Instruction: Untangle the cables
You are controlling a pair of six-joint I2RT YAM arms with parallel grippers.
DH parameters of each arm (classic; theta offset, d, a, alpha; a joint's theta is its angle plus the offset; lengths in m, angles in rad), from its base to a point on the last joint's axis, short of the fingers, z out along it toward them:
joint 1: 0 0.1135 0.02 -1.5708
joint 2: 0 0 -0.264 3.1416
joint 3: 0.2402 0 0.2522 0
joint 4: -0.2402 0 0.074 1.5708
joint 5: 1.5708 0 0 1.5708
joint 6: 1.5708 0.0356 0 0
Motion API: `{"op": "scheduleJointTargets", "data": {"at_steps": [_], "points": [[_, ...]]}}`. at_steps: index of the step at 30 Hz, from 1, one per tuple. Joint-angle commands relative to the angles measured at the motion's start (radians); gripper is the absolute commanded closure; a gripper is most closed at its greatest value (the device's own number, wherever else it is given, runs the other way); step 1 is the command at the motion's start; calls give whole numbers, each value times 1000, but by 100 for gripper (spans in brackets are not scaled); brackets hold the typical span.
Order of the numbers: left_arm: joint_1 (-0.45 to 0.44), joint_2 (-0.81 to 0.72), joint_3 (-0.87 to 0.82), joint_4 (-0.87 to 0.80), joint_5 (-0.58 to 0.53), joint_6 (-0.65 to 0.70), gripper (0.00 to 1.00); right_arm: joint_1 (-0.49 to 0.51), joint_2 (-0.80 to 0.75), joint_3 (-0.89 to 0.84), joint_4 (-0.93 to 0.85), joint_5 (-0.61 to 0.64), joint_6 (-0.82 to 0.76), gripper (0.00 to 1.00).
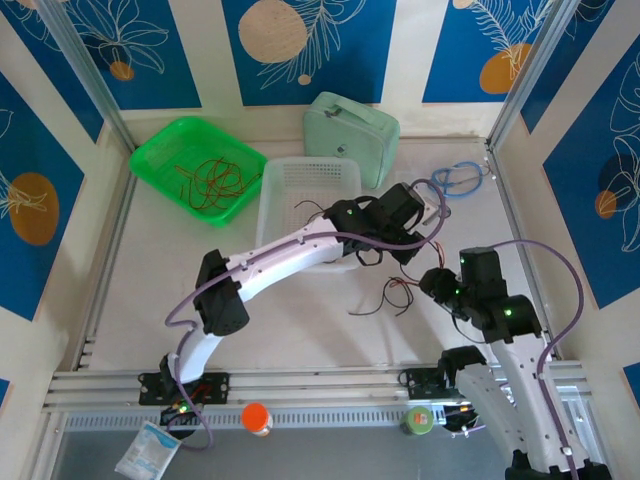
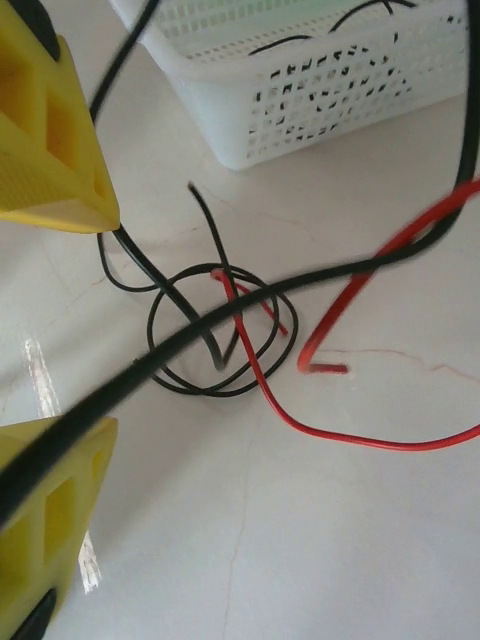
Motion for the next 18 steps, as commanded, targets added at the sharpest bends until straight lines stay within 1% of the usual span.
{"op": "scheduleJointTargets", "data": {"at_steps": [1,5,9,14,18], "points": [[12,-44,66,-6,41,-43,100,-1,-3,-44,62,-15,62,49],[11,-52,88,-37,50,-46,100,-11,-5,-67,136,5,72,49],[15,-45,87,-77,33,-38,100,-35,-4,-48,192,52,27,49],[15,-31,78,-90,41,-35,100,-78,4,-2,243,-3,-21,50],[15,-20,79,-87,47,-36,100,-86,14,23,233,-5,-32,50]]}}
